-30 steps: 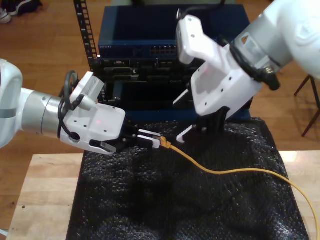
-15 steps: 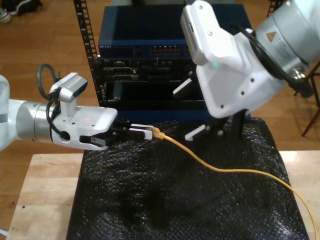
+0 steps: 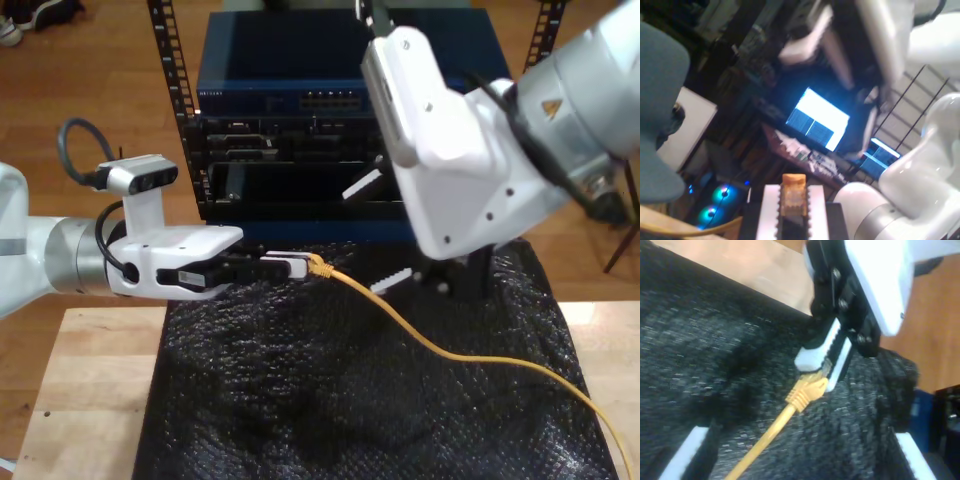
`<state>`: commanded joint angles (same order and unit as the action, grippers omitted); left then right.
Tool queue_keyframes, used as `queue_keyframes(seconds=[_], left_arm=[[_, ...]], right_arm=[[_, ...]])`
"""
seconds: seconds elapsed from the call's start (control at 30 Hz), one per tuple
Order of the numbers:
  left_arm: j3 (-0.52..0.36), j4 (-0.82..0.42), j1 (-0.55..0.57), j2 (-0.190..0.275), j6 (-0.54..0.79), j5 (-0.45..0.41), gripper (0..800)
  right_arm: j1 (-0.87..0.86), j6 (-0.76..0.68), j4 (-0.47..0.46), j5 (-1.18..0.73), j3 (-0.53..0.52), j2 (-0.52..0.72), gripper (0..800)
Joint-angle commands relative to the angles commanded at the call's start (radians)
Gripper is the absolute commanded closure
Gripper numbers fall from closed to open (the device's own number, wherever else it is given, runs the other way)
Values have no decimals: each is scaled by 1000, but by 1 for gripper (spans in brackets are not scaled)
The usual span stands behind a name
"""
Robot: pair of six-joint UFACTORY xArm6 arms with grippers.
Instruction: Grab the cable and plug it in
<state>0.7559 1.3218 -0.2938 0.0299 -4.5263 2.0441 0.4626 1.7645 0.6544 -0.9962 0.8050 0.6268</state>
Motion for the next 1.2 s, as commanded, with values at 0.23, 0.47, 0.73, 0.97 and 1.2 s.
queue_keyframes(seconds=[0.23, 0.47, 0.73, 0.97, 1.2], left_arm=[[2, 2, -2, -18, 0, 43, 794], [0, 9, -3, -21, -2, 52, 794], [2, 55, -15, -69, -23, 103, 793], [0, 55, -15, -86, -26, 126, 791], [5, 57, -15, -120, -71, 152, 787]], right_arm=[[83, 2, -3, 135, -64, 15, 11], [83, 2, -5, 150, -91, 74, 11], [86, 3, -6, 250, -132, 121, 14], [100, 12, -6, 258, -140, 124, 14], [129, 40, -5, 298, -175, 147, 14]])
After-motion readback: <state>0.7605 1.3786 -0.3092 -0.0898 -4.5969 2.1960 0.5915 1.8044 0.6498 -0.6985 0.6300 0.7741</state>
